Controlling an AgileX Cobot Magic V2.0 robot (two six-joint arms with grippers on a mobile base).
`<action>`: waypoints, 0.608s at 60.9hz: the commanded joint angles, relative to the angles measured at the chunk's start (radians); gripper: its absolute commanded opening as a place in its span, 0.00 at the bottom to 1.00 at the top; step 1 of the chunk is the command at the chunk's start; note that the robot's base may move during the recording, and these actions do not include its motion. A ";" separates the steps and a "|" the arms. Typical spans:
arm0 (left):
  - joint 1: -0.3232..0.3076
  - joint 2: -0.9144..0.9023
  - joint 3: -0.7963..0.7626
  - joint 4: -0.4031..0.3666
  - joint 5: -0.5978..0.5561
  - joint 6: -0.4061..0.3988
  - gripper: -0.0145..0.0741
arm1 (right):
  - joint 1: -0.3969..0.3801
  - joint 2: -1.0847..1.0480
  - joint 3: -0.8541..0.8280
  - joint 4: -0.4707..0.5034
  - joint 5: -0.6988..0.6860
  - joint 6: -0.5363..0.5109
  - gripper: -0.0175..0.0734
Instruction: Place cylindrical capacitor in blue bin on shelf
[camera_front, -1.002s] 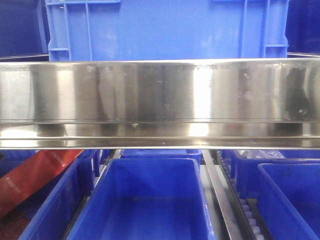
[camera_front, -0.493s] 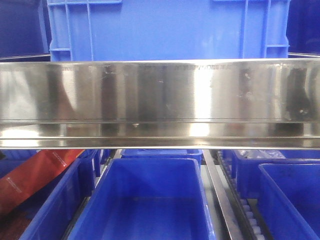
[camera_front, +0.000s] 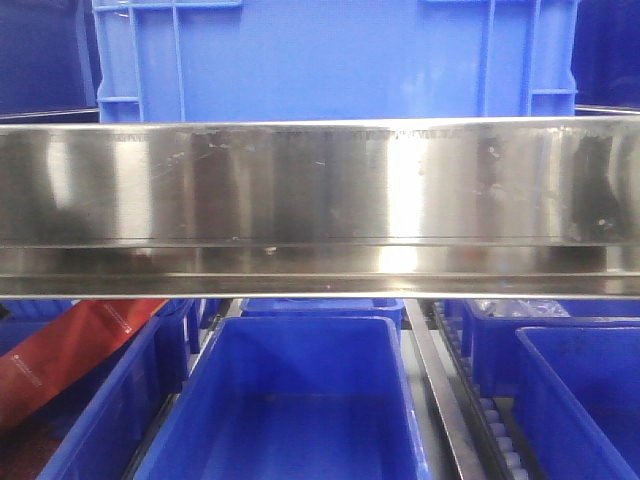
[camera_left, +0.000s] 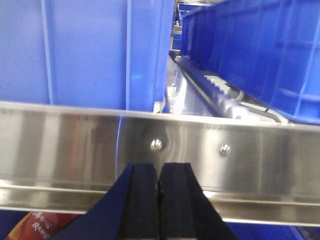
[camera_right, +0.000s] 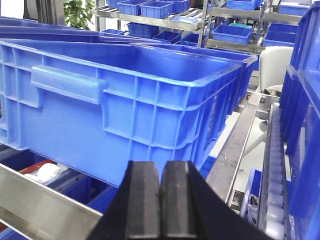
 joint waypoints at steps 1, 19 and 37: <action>0.002 -0.007 0.006 -0.007 -0.060 0.002 0.04 | -0.001 -0.004 0.004 0.000 -0.022 -0.004 0.01; 0.002 -0.007 0.006 -0.007 -0.062 0.002 0.04 | -0.001 -0.004 0.004 0.000 -0.022 -0.004 0.01; 0.002 -0.007 0.006 -0.007 -0.062 0.002 0.04 | -0.001 -0.004 0.004 0.000 -0.022 -0.004 0.01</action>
